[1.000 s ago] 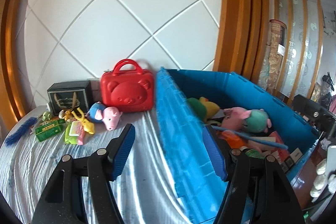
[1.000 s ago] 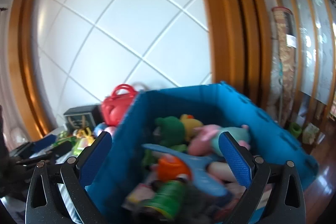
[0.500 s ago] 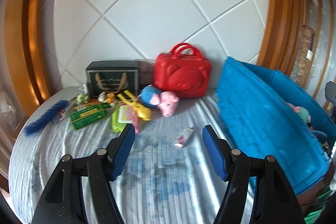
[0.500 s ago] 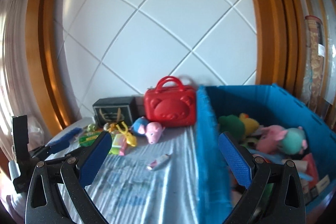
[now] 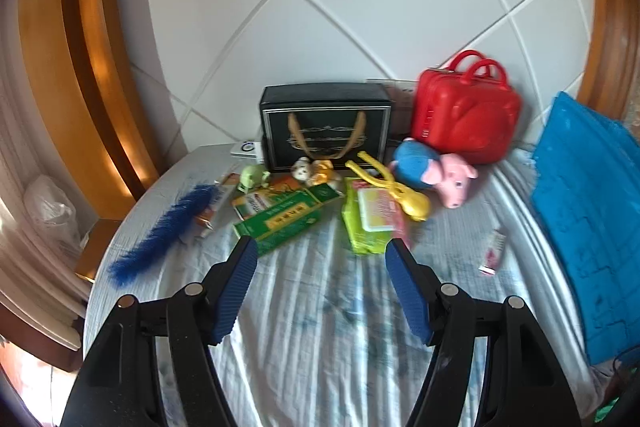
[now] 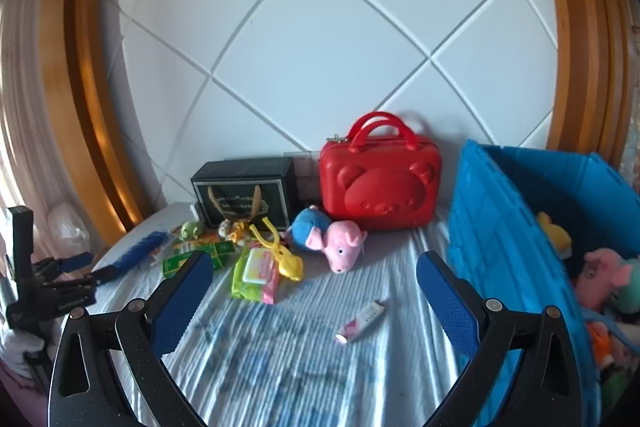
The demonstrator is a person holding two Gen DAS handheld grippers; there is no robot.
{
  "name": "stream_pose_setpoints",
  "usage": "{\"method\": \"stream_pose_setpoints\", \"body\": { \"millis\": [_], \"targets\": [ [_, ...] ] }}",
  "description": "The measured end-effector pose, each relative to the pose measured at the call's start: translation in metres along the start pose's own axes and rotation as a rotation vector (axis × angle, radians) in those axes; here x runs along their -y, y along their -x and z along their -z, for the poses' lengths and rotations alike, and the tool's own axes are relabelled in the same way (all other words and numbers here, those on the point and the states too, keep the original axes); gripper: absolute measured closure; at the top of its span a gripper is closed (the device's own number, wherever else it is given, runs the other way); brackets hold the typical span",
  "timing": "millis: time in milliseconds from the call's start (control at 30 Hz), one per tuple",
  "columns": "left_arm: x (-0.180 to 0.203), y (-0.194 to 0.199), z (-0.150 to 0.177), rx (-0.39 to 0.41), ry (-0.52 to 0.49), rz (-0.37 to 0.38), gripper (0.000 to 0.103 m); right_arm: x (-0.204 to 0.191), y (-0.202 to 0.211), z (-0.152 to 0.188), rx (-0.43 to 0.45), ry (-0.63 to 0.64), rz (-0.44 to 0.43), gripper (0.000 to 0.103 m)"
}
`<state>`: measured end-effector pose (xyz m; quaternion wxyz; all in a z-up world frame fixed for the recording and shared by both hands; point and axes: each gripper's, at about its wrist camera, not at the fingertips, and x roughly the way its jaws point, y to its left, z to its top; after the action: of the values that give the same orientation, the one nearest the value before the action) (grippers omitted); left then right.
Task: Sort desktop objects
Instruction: 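Reach both grippers toward the blue-and-pink pig plush by the red case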
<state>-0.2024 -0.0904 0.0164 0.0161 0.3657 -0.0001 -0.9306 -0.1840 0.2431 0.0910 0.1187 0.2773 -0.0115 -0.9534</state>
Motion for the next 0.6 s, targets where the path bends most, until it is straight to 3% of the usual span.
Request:
{"method": "stream_pose_setpoints", "body": {
  "millis": [100,200,333,433,600],
  "targets": [
    [-0.018,-0.033,-0.014,-0.032,0.012,-0.025,0.037,0.006,-0.051,-0.007,-0.055,-0.015,0.009,0.000],
    [-0.019,-0.068,-0.028,-0.038,0.006,0.004,0.037,0.019,-0.100,-0.009,-0.107,-0.044,0.029,0.000],
    [0.003,-0.118,-0.052,-0.028,-0.029,0.072,0.037,0.037,-0.156,-0.010,-0.161,-0.078,0.053,0.000],
    [0.034,-0.163,-0.069,-0.024,-0.076,0.143,0.037,0.050,-0.193,-0.011,-0.181,-0.094,0.019,0.000],
    [0.096,-0.241,-0.090,-0.025,-0.207,0.245,0.037,0.070,-0.235,-0.026,-0.027,-0.096,0.069,0.000]
  ]
}}
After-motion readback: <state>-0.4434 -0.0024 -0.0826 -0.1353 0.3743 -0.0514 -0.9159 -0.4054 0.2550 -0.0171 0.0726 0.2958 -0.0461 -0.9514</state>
